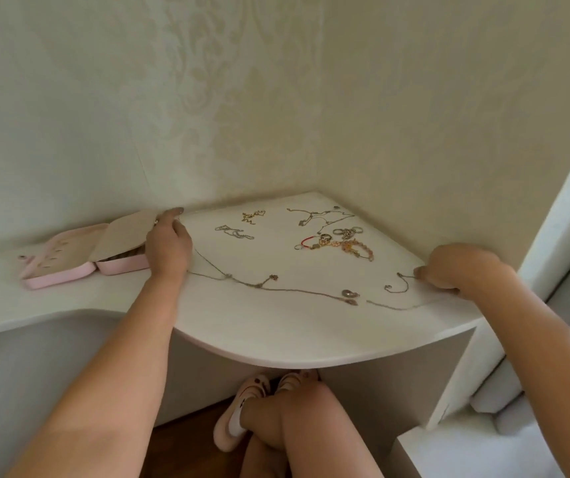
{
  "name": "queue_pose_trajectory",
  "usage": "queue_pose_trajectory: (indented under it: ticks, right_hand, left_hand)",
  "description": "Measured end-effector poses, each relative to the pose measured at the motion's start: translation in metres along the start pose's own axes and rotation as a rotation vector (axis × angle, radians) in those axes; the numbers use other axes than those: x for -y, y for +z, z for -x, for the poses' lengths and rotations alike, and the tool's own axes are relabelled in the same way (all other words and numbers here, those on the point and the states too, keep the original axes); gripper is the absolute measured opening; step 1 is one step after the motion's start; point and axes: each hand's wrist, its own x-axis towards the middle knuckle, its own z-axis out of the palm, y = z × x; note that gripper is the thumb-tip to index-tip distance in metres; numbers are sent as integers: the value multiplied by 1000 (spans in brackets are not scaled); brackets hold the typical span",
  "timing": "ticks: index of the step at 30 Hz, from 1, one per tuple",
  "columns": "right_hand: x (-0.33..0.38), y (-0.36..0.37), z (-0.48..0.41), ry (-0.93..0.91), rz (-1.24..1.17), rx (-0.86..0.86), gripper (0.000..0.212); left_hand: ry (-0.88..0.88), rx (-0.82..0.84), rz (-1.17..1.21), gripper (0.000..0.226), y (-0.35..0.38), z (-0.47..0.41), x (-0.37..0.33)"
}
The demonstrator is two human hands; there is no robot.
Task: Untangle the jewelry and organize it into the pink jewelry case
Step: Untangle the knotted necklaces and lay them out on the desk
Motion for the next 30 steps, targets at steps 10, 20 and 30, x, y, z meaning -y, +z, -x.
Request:
queue_pose_trajectory:
  ticks: [10, 20, 30]
  right_hand:
    - [35, 1, 10, -126, 53, -304, 29]
    - [131, 49, 23, -717, -372, -264, 28]
    - [93, 41, -7, -487, 6, -340, 37]
  left_hand:
    - [39, 40, -102, 44, -10, 7, 2]
    - [197, 242, -296, 58, -9, 10, 11]
    - [225, 423, -313, 75, -22, 24, 2]
